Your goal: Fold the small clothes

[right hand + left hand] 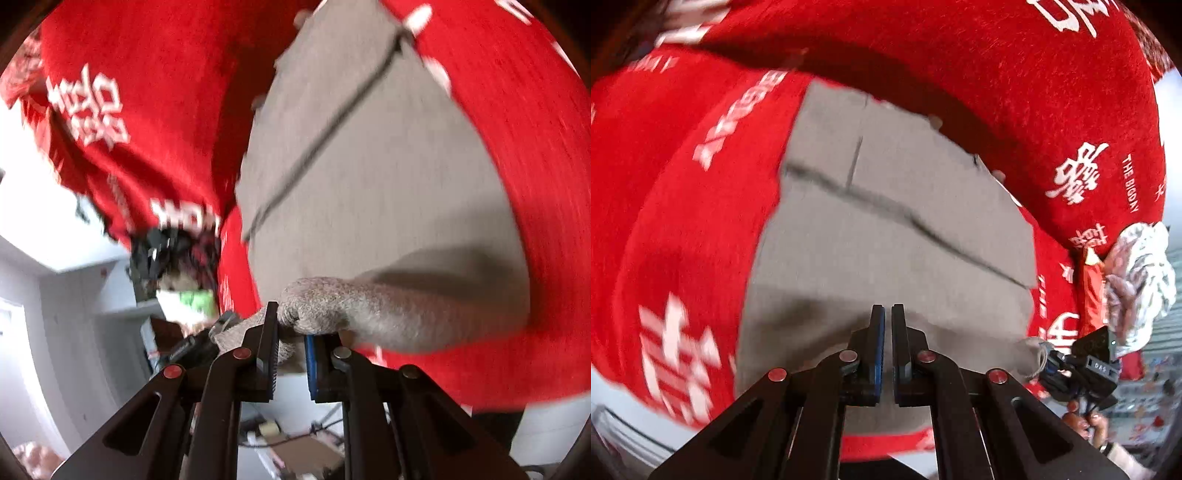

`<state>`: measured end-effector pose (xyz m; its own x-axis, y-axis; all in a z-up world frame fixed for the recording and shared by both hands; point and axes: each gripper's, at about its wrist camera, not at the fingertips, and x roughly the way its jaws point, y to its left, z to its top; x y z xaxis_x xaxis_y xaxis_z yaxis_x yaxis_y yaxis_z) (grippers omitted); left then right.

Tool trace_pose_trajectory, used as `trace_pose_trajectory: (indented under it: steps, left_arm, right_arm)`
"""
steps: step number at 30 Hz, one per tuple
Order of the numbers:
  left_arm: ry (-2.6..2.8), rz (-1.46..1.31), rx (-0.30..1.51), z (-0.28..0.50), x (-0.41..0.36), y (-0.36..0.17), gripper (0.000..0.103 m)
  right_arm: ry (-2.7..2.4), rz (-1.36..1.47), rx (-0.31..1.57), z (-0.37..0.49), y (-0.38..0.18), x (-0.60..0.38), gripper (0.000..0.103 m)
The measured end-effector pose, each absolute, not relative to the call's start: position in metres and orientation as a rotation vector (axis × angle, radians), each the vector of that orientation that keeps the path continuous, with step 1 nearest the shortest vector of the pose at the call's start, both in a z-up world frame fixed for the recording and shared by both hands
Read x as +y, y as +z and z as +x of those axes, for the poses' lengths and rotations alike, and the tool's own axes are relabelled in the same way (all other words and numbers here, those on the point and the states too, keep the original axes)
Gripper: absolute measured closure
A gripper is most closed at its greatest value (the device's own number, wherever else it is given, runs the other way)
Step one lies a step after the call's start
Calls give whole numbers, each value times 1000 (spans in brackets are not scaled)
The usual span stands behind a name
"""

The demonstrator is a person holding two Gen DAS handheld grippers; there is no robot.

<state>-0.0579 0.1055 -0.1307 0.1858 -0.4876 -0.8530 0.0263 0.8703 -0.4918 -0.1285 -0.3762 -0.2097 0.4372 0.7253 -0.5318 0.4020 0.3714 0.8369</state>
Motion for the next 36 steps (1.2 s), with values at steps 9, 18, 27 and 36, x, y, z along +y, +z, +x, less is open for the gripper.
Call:
trace_pose_trajectory:
  steps: [9, 18, 27, 36]
  left_arm:
    - [-399, -186, 1389, -1, 108, -130, 42]
    - [-579, 64, 1504, -18, 69, -167, 15]
    - [-647, 104, 1564, -20, 75, -188, 15]
    - [-657, 111, 1572, -18, 85, -190, 15]
  right_arm:
    - [47, 1184, 1225, -87, -219, -380, 85]
    - [-110, 887, 1221, -77, -162, -381, 53]
    - [-142, 550, 1336, -69, -151, -341, 53]
    - [-83, -190, 1423, -42, -183, -270, 53]
